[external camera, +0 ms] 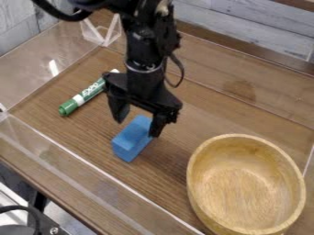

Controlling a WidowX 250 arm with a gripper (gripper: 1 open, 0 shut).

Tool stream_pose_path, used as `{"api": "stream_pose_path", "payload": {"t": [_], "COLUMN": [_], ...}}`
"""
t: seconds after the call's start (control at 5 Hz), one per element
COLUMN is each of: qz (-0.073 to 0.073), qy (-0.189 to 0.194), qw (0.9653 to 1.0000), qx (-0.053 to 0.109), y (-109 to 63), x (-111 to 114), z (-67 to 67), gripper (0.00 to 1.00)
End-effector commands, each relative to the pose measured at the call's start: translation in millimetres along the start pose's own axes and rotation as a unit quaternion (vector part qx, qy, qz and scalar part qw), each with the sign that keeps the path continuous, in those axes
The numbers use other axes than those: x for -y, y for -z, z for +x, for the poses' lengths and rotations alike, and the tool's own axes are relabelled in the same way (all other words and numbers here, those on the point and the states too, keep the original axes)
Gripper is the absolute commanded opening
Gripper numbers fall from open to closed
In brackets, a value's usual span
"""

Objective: Remove the blue block from inside the brown bowl and put it on the table

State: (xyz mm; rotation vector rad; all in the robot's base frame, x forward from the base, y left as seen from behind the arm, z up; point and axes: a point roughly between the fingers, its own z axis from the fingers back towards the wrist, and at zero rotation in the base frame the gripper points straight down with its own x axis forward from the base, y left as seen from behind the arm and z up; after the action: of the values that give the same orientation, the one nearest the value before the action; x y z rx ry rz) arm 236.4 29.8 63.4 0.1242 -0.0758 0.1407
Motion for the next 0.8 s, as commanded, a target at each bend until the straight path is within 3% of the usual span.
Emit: {"api": "stream_pose_path", "payload": {"t": [0.0, 0.4, 0.6], "qz": [-0.006, -0.015, -0.021], "qy": [-0.009, -0.023, -0.034], "qw": [0.9994, 0.9986, 0.9981], "qx": [0.034, 0.044, 0.047], "y": [-27.1, -67.3, -72.9], "x": [-5, -11, -13], "z": [17.2, 33.5, 31.4], "gripper": [1.0, 1.0, 1.0]}}
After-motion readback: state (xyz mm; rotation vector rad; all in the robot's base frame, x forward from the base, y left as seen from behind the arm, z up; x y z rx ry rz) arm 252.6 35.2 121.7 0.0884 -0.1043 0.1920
